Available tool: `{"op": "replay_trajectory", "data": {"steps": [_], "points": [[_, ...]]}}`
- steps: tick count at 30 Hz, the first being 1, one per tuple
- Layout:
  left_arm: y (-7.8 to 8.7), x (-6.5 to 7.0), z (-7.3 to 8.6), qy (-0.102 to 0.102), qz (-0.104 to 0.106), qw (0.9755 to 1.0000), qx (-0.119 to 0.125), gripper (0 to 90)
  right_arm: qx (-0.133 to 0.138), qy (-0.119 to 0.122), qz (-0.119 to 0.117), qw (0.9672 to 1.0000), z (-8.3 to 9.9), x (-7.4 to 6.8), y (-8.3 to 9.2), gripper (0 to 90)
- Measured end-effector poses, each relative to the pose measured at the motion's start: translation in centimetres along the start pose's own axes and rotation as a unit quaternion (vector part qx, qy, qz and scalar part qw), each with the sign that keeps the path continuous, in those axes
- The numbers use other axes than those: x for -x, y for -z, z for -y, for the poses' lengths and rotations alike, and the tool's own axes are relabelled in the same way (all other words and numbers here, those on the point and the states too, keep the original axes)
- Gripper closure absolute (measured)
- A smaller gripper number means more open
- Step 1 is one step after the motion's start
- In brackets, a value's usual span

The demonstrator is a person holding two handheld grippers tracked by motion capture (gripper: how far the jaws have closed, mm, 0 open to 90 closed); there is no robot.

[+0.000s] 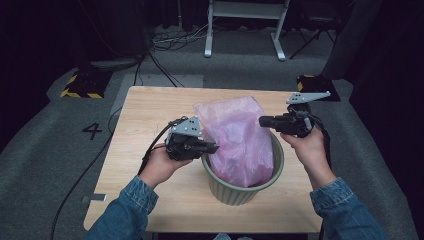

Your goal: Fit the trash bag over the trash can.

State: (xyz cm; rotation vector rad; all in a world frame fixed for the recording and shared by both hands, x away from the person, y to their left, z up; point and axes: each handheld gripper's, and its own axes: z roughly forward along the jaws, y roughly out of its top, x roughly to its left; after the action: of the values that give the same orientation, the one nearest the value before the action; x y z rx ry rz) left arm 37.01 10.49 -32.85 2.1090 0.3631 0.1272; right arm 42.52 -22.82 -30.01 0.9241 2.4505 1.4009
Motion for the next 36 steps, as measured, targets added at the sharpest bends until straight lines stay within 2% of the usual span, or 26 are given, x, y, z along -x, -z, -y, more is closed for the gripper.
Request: {"op": "replay_trajectory", "data": {"steps": [5, 6, 7, 9, 11, 13, 16, 21, 22, 24, 25, 27, 30, 32, 34, 36], "points": [[0.2, 0.5, 0.1, -0.005, 0.001, 1.0000, -0.002, 89.0, 0.005, 0.043, -0.007, 0.9990, 0.2, -2.1, 1.1, 89.8], [0.1, 0.5, 0.1, -0.003, 0.000, 1.0000, -0.003, 89.0, 0.010, 0.045, -0.001, 0.9990, 0.3, -2.1, 1.3, 81.5], [0.1, 0.4, 0.1, -0.003, -0.001, 1.0000, -0.005, 89.0, 0.015, 0.039, 0.005, 0.9991, 0.3, -1.9, 1.4, 75.7], [0.0, 0.2, 0.1, 0.004, -0.003, 1.0000, -0.005, 89.0, 0.021, 0.013, 0.013, 0.9996, 0.3, -1.0, 1.1, 64.5], [0.0, -0.1, 0.1, 0.005, -0.002, 1.0000, -0.004, 89.0, 0.021, 0.006, 0.035, 0.9991, 0.2, 0.0, 0.5, 51.7], [0.0, -0.4, 0.1, 0.008, -0.002, 1.0000, -0.003, 89.0, 0.022, 0.001, 0.046, 0.9987, 0.1, 0.9, -0.2, 45.7], [-0.1, -0.7, 0.1, 0.011, -0.001, 0.9999, -0.004, 88.9, 0.019, -0.011, 0.042, 0.9989, -0.1, 1.9, -1.3, 43.7], [-0.1, -0.9, 0.2, 0.011, 0.002, 0.9999, -0.005, 89.0, 0.006, -0.048, 0.008, 0.9988, 0.1, 3.0, -2.8, 45.2], [-0.1, -0.9, 0.2, 0.011, 0.003, 0.9999, -0.004, 89.0, 0.004, -0.052, 0.000, 0.9986, 0.3, 3.0, -3.0, 47.6], [-0.1, -0.8, 0.2, 0.010, 0.003, 0.9999, -0.003, 89.0, -0.002, -0.047, -0.008, 0.9989, 0.3, 2.8, -3.1, 60.9], [-0.1, -0.7, 0.2, 0.010, 0.003, 0.9999, -0.002, 89.0, -0.002, -0.031, -0.008, 0.9995, 0.3, 2.6, -2.9, 68.8], [0.0, -0.6, 0.1, 0.008, 0.003, 1.0000, -0.001, 89.0, 0.003, -0.017, -0.004, 0.9999, 0.2, 2.2, -2.5, 78.0], [0.1, -0.3, 0.1, 0.005, 0.002, 1.0000, 0.000, 88.9, 0.013, 0.013, 0.001, 0.9998, 0.0, 1.3, -1.6, 86.9], [0.3, -0.1, 0.1, 0.001, 0.002, 1.0000, -0.001, 88.8, 0.025, 0.035, -0.005, 0.9991, 0.0, 0.3, -0.7, 88.2], [0.5, 0.4, 0.2, -0.004, 0.008, 1.0000, -0.002, 87.4, 0.038, 0.067, -0.012, 0.9969, 0.2, -1.1, 0.4, 88.1], [0.7, 0.8, 0.4, -0.009, 0.009, 0.9999, -0.008, 81.3, 0.044, 0.097, -0.014, 0.9942, 0.7, -2.6, 1.4, 88.1]]}}
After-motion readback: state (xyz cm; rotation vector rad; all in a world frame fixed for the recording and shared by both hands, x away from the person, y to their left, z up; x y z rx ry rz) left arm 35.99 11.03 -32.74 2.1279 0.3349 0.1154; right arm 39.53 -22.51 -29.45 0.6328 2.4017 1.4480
